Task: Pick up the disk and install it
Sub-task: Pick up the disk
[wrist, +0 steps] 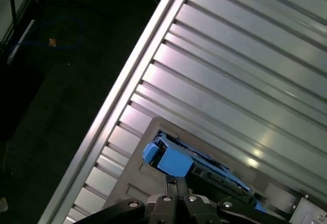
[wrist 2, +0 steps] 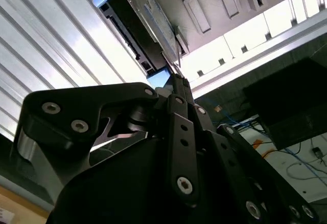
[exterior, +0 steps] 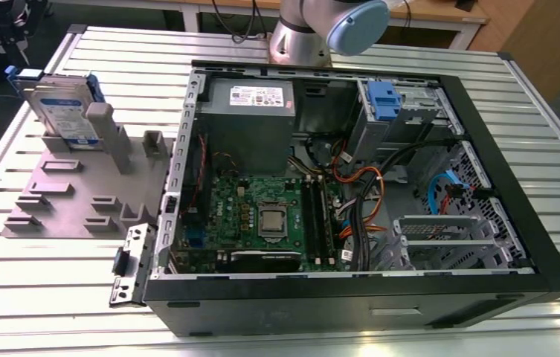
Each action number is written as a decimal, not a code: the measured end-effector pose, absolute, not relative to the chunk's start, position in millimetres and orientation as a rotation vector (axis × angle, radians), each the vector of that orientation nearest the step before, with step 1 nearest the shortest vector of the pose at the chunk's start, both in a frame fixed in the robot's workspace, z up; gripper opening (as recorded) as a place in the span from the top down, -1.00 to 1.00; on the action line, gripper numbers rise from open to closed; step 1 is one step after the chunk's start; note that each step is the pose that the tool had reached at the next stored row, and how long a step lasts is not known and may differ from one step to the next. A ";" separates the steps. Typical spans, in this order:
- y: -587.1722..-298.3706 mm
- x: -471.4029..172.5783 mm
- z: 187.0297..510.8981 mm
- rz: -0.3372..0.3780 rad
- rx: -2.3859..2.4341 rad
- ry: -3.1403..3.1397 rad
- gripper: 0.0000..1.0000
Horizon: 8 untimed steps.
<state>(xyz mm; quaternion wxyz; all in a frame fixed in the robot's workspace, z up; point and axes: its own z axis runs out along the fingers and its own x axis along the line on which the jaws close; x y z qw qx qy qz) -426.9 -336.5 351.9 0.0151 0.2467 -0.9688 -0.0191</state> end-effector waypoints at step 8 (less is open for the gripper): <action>-336.5 -426.9 351.6 -0.057 0.944 -2.962 0.79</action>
